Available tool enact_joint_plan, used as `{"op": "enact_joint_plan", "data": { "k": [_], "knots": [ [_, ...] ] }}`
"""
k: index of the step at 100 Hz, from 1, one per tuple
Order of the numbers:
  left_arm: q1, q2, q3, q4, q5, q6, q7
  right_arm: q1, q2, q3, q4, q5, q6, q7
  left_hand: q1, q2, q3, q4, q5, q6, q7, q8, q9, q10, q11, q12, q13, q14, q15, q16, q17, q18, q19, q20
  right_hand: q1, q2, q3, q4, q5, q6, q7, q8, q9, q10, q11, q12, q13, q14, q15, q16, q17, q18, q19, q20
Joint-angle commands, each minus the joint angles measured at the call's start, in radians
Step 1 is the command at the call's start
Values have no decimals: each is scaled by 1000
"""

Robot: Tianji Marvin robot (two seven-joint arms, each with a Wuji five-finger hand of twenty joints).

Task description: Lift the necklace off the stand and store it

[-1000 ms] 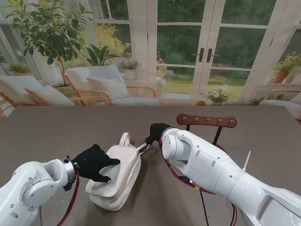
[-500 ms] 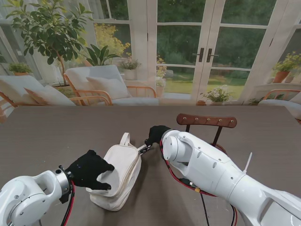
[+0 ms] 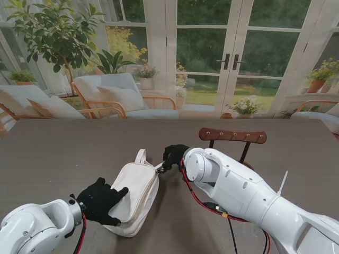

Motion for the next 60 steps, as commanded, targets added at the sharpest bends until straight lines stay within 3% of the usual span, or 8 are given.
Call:
{"op": "enact_joint_plan", "data": {
  "k": [1,23,25,28,36,60],
  "knots": [
    [13,1,2,4,35,-10,-16,-12,-2,-2,-2,4,-19,13,14,-25,24,19,-23,47,-1,4,9,-6,11,18,-17,-10,-4,18,-14,-3,-13,16,23,-69,-13,-13,31,-48,34,28,-17,-12,8,6,-16,-11,26,10,-87,-18,-7,44],
    [25,0,-12,18,99,-31,26,-44,-12,5,14,-2,-73,-37,9,-27,59,14,4,29,19,-3,20,-10,29,31,-7,-13,22,31,-7,-10,9,27,58,-130,49,-24,270,-109,146,94,81,-23,45,26,46,-29,67,19,-43,-17,20,53],
    [26,0,-13,18,104,-32,28,-46,-12,5,14,0,-77,-37,9,-26,60,14,8,27,21,-2,21,-11,30,32,-6,-13,24,31,-6,-10,11,28,67,-134,48,-53,284,-112,157,94,96,-26,48,33,55,-31,71,19,-39,-17,23,51],
    [28,-1,-15,20,111,-34,31,-49,-13,5,16,2,-83,-39,8,-26,61,14,15,26,24,-2,22,-12,32,33,-5,-13,25,32,-7,-10,13,28,93,-149,43,-142,304,-122,229,19,136,-38,54,48,75,-34,80,21,-28,-17,31,44],
    [30,0,-20,23,124,-38,35,-60,-14,8,22,5,-96,-48,7,-25,64,13,22,23,27,-1,26,-15,36,35,-2,-15,28,33,-5,-11,18,29,132,-161,34,-197,328,-135,360,-43,212,-59,74,69,123,-46,95,26,0,-18,47,36],
    [26,1,-36,46,142,-48,44,-116,-2,47,14,11,-141,-73,8,-11,70,12,42,14,32,-1,35,-18,43,38,6,-17,38,35,-2,-12,37,30,153,-94,56,-182,405,-143,477,-27,373,-96,131,119,225,-59,133,41,61,-22,80,34]
  ]
}}
